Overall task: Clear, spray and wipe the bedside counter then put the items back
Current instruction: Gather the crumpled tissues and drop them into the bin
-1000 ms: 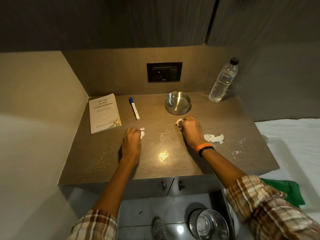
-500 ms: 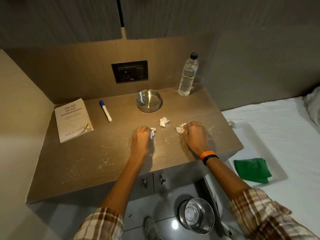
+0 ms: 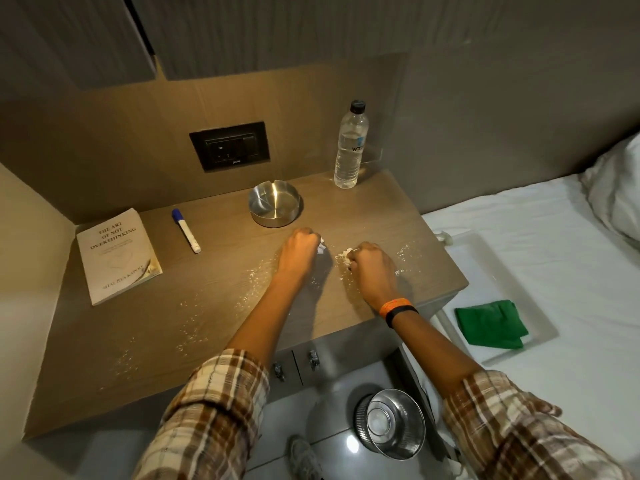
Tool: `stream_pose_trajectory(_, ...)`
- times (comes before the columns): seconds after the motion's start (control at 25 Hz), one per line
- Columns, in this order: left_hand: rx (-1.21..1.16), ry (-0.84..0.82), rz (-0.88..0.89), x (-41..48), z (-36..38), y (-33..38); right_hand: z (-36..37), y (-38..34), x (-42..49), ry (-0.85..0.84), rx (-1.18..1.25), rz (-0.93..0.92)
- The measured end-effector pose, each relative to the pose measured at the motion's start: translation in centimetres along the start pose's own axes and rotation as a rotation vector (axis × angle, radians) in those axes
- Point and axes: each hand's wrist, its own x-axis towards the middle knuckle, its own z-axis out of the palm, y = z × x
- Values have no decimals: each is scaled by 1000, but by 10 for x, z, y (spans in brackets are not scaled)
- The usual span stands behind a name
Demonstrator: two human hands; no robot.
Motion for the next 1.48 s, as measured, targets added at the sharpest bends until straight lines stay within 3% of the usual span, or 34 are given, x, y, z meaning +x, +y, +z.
stream_pose_trajectory(0.12,-36,1,-34,-17,-9,7,-6,10,-17,48,171,-8)
stream_pose_trajectory(0.24,-178,162,19,-72,-9,31,-14,23,-58,113,325,-43)
stream_pose_trajectory(0.32,-346,249,0,-125,9,54,-6,38,-101,153,434,-65)
stream_pose_trajectory(0.44,-501,225,-101,-194,66,87,30,71,-170,152,599,-12)
stream_pose_trajectory(0.52,-562,145,-211,-226,116,99,66,95,-205,41,639,93)
stream_pose_trajectory(0.64,-534,-71,-407,-253,227,113,153,145,-241,-219,511,269)
stream_pose_trajectory(0.84,-585,-300,-687,-279,418,108,307,217,-276,-498,322,261)
stream_pose_trajectory(1.0,-538,-331,-789,-295,547,88,423,259,-290,-616,212,327)
stream_pose_trajectory(1.24,-436,-370,-662,-317,621,62,507,280,-302,-613,193,291)
stream_pose_trajectory(1.36,-321,-241,-382,-330,587,63,488,268,-310,-537,212,239)
stream_pose_trajectory(1.48,-65,-169,-160,-328,509,64,425,244,-307,-356,155,48)
